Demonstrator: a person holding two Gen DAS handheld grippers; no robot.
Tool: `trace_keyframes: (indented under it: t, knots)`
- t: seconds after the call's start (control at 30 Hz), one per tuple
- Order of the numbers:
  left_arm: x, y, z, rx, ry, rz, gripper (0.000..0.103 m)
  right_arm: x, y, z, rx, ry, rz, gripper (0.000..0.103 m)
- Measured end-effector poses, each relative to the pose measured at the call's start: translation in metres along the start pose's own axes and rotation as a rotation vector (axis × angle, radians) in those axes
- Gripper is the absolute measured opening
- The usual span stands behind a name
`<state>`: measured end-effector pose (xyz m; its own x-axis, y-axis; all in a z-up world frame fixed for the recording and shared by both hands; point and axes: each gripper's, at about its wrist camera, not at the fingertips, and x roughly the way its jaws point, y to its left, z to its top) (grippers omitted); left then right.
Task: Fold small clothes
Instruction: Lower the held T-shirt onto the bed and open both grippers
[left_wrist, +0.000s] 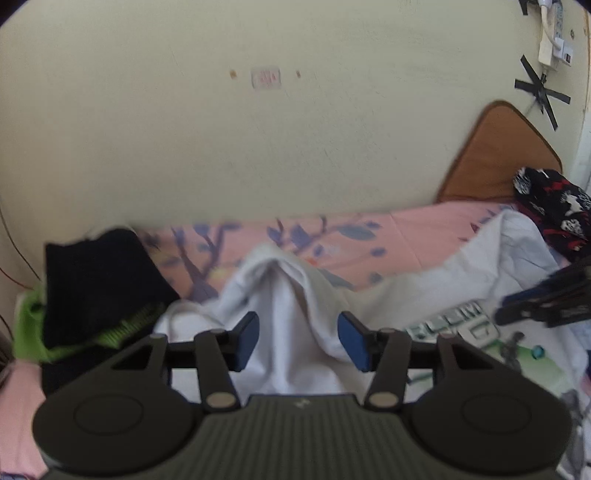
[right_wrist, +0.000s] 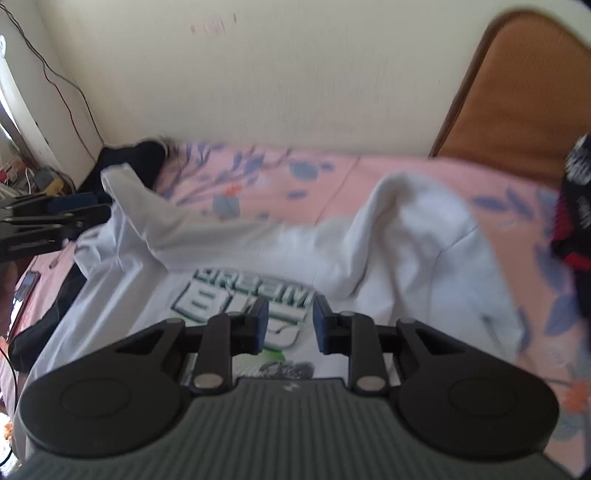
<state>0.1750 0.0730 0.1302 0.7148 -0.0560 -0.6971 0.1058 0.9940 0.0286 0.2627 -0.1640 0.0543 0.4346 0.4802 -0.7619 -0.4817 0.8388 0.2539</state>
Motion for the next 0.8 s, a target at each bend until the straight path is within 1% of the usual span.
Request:
trace_keyframes:
  t: [0.03,0.07,0.1,0.17,0.2,0.23,0.27,0.3,0.33,0.37,0.4,0.43,0.47,0.5,0.57,0.63,0.67,0.77,0.8]
  knots:
    - [0.007,0.001,-0.001,-0.014,0.036,-0.034,0.048,0.01,-0.002,0.0,0.0,0.015,-0.016,0.028]
    - [0.015,0.0,0.0,-0.027,0.065,-0.061,0.046,0.018,-0.005,0.002,0.0,0.008,-0.023,0.026]
    - [0.029,-0.002,0.001,-0.04,0.095,-0.088,0.045,0.023,-0.007,0.007,0.002,-0.01,-0.019,0.026]
    - [0.059,-0.009,0.008,-0.06,0.114,-0.117,0.04,0.038,-0.01,0.024,0.021,-0.041,-0.015,0.026]
    - [0.079,-0.014,0.016,-0.063,0.11,-0.114,0.036,0.047,-0.011,0.036,0.013,-0.078,-0.03,0.026]
    - [0.095,-0.014,0.024,-0.069,0.088,-0.079,0.034,0.056,-0.011,0.049,0.005,-0.126,-0.065,0.026]
    - [0.11,-0.011,0.035,-0.11,0.06,-0.028,0.033,0.062,-0.014,0.06,0.016,-0.184,-0.109,0.026]
    - [0.121,-0.002,0.045,-0.177,0.03,0.002,0.033,0.065,-0.019,0.07,0.04,-0.231,-0.146,0.026]
    - [0.127,0.009,0.053,-0.257,-0.001,0.025,0.034,0.066,-0.024,0.077,0.081,-0.252,-0.163,0.026]
    - [0.128,0.023,0.059,-0.346,-0.026,0.04,0.033,0.065,-0.028,0.08,0.121,-0.26,-0.167,0.029]
    - [0.126,0.036,0.061,-0.431,-0.041,0.034,0.034,0.059,-0.028,0.08,0.128,-0.272,-0.174,0.03]
    - [0.124,0.046,0.062,-0.493,-0.042,0.001,0.035,0.049,-0.028,0.076,0.107,-0.277,-0.159,0.03]
    - [0.119,0.054,0.061,-0.529,-0.045,-0.045,0.035,0.038,-0.026,0.07,0.081,-0.277,-0.142,0.03]
    - [0.11,0.059,0.058,-0.539,-0.055,-0.073,0.036,0.024,-0.024,0.061,0.062,-0.284,-0.134,0.03]
    - [0.086,0.06,0.048,-0.516,-0.083,-0.072,0.041,-0.01,-0.025,0.035,0.034,-0.3,-0.107,0.031]
    - [0.058,0.053,0.03,-0.461,-0.115,-0.109,0.048,-0.046,-0.03,0.0,0.025,-0.312,-0.124,0.034]
    - [0.045,0.048,0.021,-0.429,-0.118,-0.125,0.049,-0.063,-0.028,-0.018,0.027,-0.318,-0.145,0.036]
    - [0.009,0.026,-0.016,-0.313,-0.099,-0.167,0.052,-0.117,-0.024,-0.083,0.052,-0.333,-0.197,0.04]
    - [-0.001,0.019,-0.027,-0.269,-0.088,-0.18,0.053,-0.132,-0.024,-0.105,0.073,-0.332,-0.199,0.041]
